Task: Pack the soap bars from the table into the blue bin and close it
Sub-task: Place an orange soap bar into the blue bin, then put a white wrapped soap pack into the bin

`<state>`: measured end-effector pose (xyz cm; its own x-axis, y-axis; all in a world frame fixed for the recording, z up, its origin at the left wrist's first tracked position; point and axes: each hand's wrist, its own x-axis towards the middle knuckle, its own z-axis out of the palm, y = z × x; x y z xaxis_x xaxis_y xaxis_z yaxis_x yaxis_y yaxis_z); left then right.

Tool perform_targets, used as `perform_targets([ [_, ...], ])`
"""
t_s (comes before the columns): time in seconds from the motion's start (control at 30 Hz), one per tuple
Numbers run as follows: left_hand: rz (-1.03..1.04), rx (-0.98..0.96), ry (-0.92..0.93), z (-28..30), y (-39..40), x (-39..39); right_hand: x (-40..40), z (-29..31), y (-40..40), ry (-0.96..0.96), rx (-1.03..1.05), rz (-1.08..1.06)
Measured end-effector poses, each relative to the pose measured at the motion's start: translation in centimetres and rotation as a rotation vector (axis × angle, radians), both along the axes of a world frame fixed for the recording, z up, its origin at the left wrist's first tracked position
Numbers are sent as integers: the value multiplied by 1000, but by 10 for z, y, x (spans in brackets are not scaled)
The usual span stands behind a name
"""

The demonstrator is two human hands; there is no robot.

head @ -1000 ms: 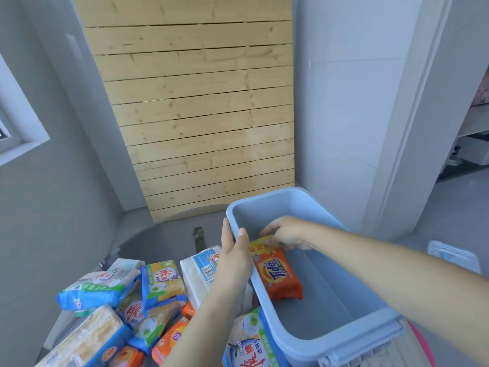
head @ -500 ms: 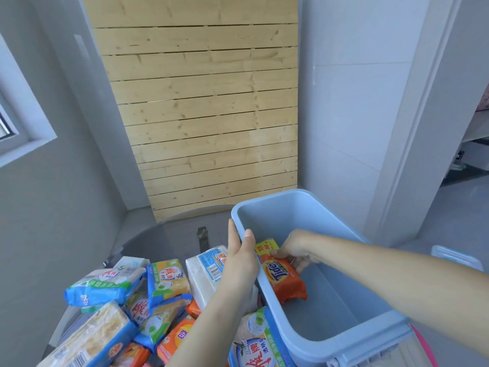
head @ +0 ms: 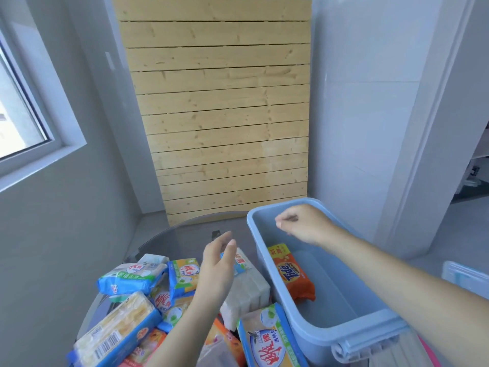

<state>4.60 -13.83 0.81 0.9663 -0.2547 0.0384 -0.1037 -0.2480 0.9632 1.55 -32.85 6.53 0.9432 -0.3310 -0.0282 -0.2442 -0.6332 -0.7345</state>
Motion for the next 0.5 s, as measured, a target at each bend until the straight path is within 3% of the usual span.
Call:
perform_targets([
  [0.1, 48, 77, 37, -11, 16, -1, -10, 8, 31, -143, 6, 86],
  [0.23, 81, 69, 139, -20, 31, -2, -8, 8, 73, -161, -29, 221],
  [0.5, 112, -167, 481, -27, 44, 5, 21, -10, 110, 280, -488, 345],
])
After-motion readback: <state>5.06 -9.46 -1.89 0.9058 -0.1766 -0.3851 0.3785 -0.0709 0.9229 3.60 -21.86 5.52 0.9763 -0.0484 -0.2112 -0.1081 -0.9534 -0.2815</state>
